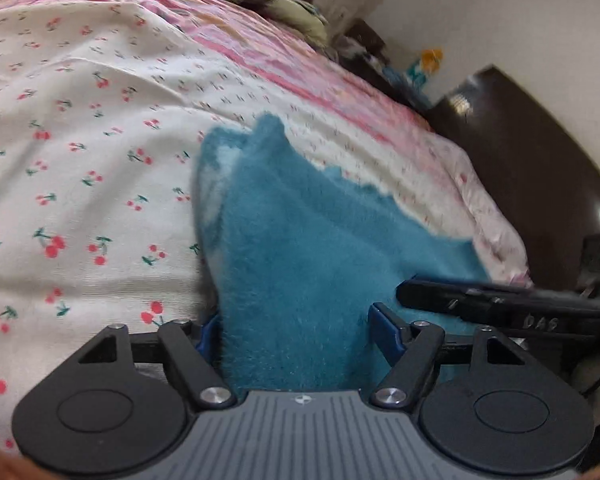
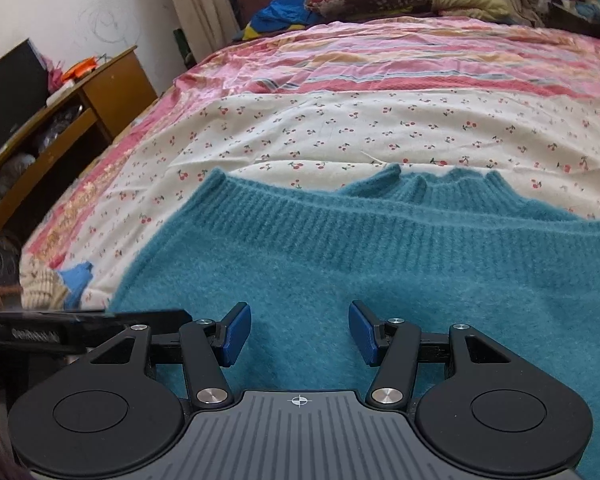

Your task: Fold small clothes

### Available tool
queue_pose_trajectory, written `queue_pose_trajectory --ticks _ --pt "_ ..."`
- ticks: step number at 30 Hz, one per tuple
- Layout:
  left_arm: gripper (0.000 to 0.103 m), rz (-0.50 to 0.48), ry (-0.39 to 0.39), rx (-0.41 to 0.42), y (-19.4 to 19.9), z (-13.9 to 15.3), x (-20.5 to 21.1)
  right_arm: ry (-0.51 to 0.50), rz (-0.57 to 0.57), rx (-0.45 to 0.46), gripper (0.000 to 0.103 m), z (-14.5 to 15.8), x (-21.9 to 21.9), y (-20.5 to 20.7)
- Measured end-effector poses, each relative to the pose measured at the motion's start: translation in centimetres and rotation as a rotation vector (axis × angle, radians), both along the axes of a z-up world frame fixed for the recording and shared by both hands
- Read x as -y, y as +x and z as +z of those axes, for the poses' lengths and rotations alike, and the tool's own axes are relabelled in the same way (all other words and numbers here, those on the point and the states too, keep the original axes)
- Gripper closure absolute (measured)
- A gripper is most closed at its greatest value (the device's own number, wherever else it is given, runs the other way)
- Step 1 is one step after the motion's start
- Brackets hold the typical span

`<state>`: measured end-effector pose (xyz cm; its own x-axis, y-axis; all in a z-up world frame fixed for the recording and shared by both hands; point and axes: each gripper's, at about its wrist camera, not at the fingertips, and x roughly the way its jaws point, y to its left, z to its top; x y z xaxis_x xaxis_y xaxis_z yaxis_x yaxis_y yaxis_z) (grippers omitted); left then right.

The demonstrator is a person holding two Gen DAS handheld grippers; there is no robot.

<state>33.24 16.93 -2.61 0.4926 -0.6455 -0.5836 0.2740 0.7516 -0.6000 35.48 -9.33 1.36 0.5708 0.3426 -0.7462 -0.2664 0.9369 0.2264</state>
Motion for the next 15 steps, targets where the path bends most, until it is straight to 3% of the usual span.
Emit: queue_pose_trajectory --ticks 2,6,10,15 --pt "0.03 0.019 -0.025 -0.016 0.7 -0.4 -0.1 -0.035 0.004 0.016 0.049 0.0 0.2 -0.2" --pt "0.046 0.079 -0.053 -0.06 0.9 -0.3 -0.4 -0.038 -0.014 0.011 0.049 -0.3 1.3 -0.1" --pt "0.057 0.074 0.013 0.031 -1.1 2.0 1.3 -0.008 -0.029 0.008 0.049 -0.3 1.9 0.2" --pt "0.059 0.015 0.02 0.123 -2.4 5.5 4.2 0.036 -0.07 0.01 0.049 0.0 3.5 0.1"
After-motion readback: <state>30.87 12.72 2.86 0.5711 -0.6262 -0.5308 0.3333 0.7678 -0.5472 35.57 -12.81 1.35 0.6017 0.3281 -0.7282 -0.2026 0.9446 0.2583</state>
